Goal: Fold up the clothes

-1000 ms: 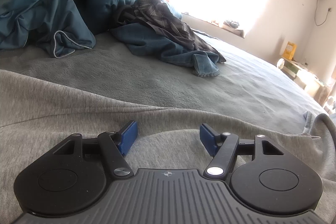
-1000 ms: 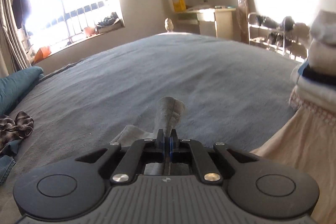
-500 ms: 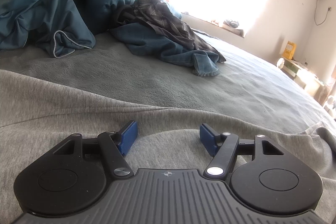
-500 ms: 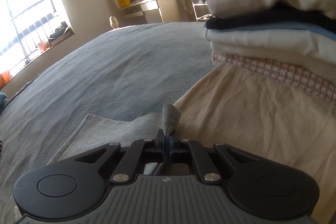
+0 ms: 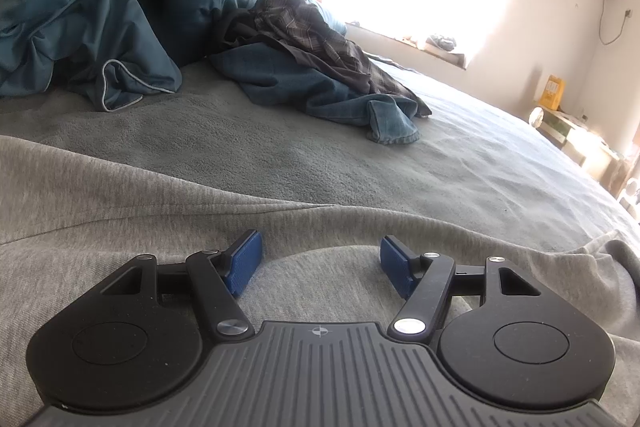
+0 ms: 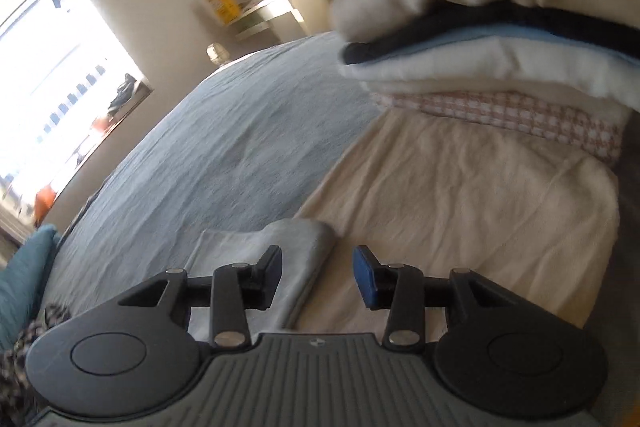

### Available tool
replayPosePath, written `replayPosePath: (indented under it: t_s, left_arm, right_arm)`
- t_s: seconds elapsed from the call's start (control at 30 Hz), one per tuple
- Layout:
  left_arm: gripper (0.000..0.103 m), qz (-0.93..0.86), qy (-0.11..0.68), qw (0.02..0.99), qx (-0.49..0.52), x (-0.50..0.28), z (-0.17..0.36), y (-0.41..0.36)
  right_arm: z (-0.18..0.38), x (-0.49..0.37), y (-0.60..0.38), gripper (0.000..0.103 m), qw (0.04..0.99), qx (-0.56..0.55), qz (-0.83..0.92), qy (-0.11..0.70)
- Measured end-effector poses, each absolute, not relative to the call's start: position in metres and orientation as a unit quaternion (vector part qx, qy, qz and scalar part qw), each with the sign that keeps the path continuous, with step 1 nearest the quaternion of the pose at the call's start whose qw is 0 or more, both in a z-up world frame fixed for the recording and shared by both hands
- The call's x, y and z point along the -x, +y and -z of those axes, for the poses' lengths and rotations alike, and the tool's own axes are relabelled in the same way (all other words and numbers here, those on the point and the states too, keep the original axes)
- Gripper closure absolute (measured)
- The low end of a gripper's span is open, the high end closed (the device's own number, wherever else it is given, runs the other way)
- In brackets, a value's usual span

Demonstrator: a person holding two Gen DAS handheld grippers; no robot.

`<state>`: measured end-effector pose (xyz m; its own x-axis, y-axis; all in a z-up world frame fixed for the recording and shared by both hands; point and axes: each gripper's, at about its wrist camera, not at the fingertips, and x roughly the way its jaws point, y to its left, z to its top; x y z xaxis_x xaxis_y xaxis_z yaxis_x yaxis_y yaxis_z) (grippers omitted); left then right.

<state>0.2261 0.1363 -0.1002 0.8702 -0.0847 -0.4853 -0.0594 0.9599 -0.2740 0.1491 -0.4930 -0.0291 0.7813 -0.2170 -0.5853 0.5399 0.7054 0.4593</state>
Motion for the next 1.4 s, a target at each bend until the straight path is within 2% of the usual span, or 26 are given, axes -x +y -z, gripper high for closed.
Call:
replayPosePath:
  t_s: [0.13, 0.27, 0.4, 0.53, 0.57, 0.6, 0.63, 0.67, 0.7, 0.87, 1.0, 1.13, 1.4]
  left_arm:
    - [0.037, 0.007, 0.255, 0.957, 0.141, -0.226, 0.100, 0.137]
    - [0.037, 0.007, 0.254, 0.957, 0.141, -0.226, 0.100, 0.136]
    - [0.037, 0.006, 0.255, 0.957, 0.139, -0.226, 0.100, 0.136]
    - [0.037, 0.005, 0.255, 0.957, 0.136, -0.226, 0.100, 0.135]
    - [0.037, 0.005, 0.254, 0.958, 0.135, -0.225, 0.100, 0.134]
    - [0.037, 0.005, 0.254, 0.958, 0.135, -0.225, 0.100, 0.135]
    - [0.037, 0.005, 0.253, 0.958, 0.136, -0.225, 0.100, 0.135]
    - [0.037, 0.005, 0.253, 0.958, 0.137, -0.224, 0.100, 0.135]
    - [0.037, 0.005, 0.252, 0.958, 0.137, -0.224, 0.101, 0.135]
    - [0.037, 0.001, 0.253, 0.959, 0.127, -0.225, 0.101, 0.131]
    - [0.037, 0.001, 0.253, 0.959, 0.127, -0.225, 0.101, 0.132]
    - [0.037, -0.001, 0.254, 0.960, 0.122, -0.225, 0.101, 0.131]
    - [0.037, -0.005, 0.255, 0.960, 0.112, -0.226, 0.101, 0.129]
  right_arm:
    - [0.024, -0.147, -0.397, 0.060, 0.932, -0.200, 0.079, 0.291]
    - [0.043, -0.119, -0.306, 0.059, 0.952, -0.037, 0.015, 0.304]
    - [0.075, -0.088, -0.244, 0.052, 0.944, 0.106, 0.001, 0.312]
    - [0.108, -0.089, -0.212, 0.050, 0.926, 0.224, 0.037, 0.301]
    - [0.115, -0.094, -0.212, 0.052, 0.923, 0.239, 0.044, 0.299]
    - [0.119, -0.099, -0.215, 0.063, 0.923, 0.234, 0.044, 0.301]
    - [0.119, -0.103, -0.219, 0.066, 0.926, 0.221, 0.047, 0.303]
    - [0.115, -0.104, -0.222, 0.087, 0.927, 0.217, 0.057, 0.299]
    - [0.108, -0.104, -0.224, 0.092, 0.929, 0.221, 0.071, 0.289]
    - [0.054, -0.110, -0.254, 0.092, 0.932, 0.261, 0.130, 0.214]
    - [0.014, -0.152, -0.302, 0.092, 0.927, 0.270, 0.174, 0.192]
    - [-0.006, -0.214, -0.353, 0.092, 0.927, 0.242, 0.189, 0.217]
    - [0.024, -0.314, -0.394, 0.092, 0.904, 0.242, 0.194, 0.293]
